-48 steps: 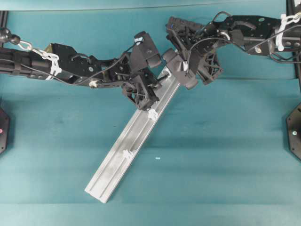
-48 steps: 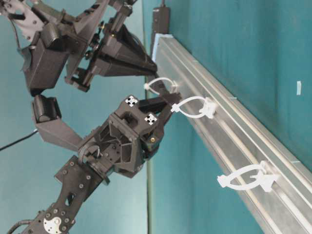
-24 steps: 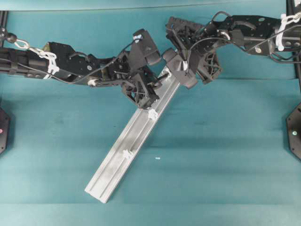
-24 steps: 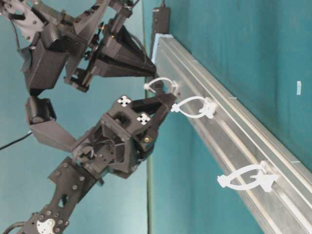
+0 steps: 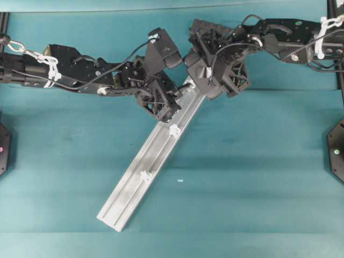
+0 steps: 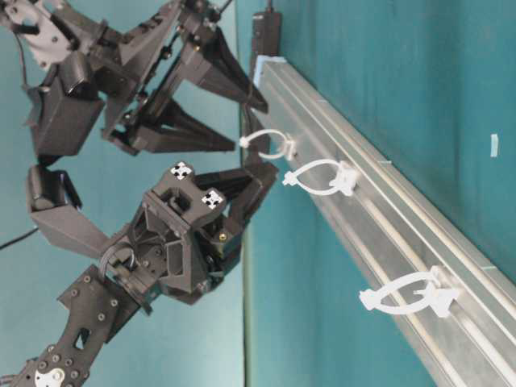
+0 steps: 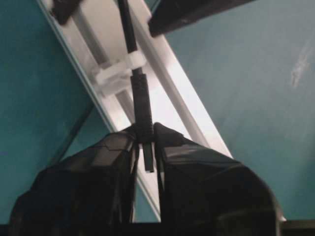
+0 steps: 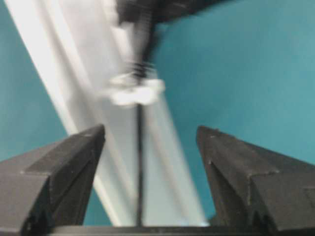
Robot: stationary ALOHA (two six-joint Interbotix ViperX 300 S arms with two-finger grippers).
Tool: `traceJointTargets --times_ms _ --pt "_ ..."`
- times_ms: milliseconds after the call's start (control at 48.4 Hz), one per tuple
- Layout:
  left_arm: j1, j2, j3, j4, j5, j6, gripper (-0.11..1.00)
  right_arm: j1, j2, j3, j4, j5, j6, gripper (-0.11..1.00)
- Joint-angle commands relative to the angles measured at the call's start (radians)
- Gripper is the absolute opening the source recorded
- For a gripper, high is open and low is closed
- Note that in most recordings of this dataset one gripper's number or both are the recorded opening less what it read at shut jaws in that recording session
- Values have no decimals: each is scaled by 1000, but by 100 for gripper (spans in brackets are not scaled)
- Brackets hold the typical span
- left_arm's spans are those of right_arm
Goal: Pass the USB cable through three rings with both arms.
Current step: 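Pull the plug through with the left gripper as the right releases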
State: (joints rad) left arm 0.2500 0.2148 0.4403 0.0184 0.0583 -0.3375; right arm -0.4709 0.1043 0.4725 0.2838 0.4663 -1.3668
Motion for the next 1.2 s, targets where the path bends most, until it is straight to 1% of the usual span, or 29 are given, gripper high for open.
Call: traceJointTargets --times_ms 0,145,455,786,1013,1179 --pt "-9 -32 -3 5 2 -15 10 -6 -29 11 5 -69 15 83" --pt "-14 -43 26 5 -2 -26 10 -9 -55 43 3 -127 15 82" --pt "-40 -66 64 5 -5 -54 10 -8 -86 89 5 -130 17 82" --pt "-54 -92 81 5 -6 -71 10 55 -98 97 5 -135 18 82" --pt "-57 -95 77 5 -6 -71 10 91 -94 97 8 -186 20 82" --pt "-55 -103 80 5 -6 -71 10 110 -72 98 11 -199 20 82"
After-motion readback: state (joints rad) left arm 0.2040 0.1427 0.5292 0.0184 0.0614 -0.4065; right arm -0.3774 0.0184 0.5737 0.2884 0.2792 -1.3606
